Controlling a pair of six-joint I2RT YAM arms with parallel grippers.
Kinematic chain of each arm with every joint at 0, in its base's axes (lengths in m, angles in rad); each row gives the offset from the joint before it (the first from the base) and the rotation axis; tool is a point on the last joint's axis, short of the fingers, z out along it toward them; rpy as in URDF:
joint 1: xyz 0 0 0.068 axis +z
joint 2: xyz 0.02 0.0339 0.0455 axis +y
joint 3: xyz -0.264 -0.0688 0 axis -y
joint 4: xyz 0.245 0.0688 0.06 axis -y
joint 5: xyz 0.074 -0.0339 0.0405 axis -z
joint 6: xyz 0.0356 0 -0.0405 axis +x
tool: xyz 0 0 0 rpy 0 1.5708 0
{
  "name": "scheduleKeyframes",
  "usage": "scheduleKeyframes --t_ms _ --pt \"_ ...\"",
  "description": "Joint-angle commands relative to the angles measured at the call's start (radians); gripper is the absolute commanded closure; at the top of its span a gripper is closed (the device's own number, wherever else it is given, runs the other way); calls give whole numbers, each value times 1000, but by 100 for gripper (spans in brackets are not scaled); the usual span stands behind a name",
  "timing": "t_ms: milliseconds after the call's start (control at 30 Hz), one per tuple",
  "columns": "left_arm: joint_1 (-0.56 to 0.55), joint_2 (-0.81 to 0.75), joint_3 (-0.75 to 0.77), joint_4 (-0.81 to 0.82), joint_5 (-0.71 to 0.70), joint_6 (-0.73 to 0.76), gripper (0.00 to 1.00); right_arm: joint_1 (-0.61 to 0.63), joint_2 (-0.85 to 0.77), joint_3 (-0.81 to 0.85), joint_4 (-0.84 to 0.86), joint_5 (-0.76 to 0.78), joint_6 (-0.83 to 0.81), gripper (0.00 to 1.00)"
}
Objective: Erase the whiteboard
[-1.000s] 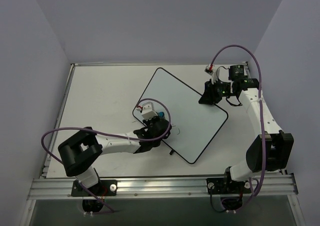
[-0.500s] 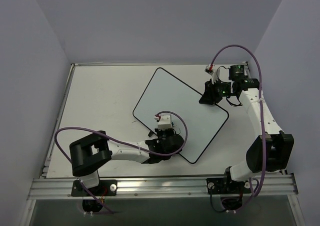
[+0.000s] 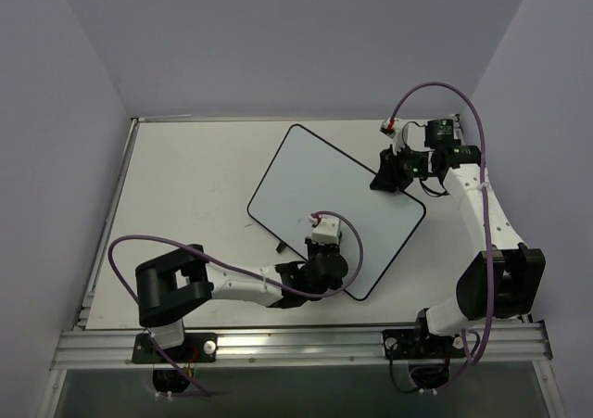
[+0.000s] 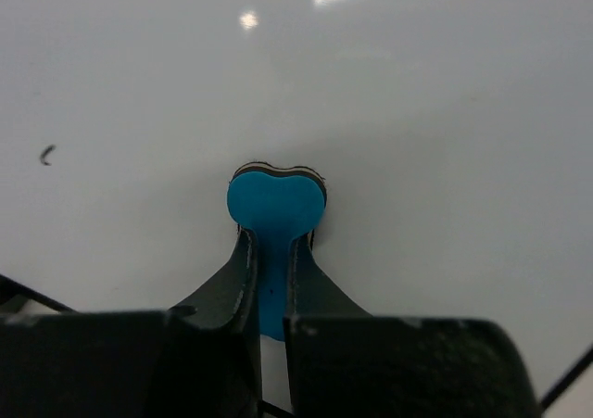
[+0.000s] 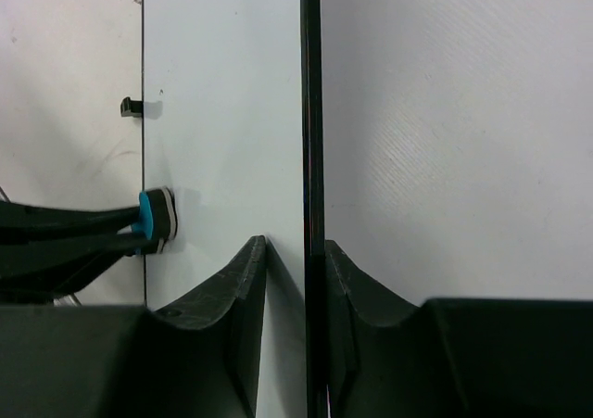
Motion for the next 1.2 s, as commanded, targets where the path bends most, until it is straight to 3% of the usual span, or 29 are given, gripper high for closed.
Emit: scheduleKeyframes --t_ms 0,167,300,767,1167 --pt "-26 119 25 61 441 -15 98 48 -50 15 -11 -42 -55 100" --pt "-32 130 44 63 464 3 98 49 -50 17 -10 -39 -54 100" --pt "-24 122 56 -43 383 -39 98 49 -48 17 -10 -37 -52 100" --pt "221 -63 -93 -206 282 -128 98 54 -45 20 -13 -23 -52 100" --pt "339 -67 -146 -350 190 -297 98 57 -44 18 -13 -19 -51 100"
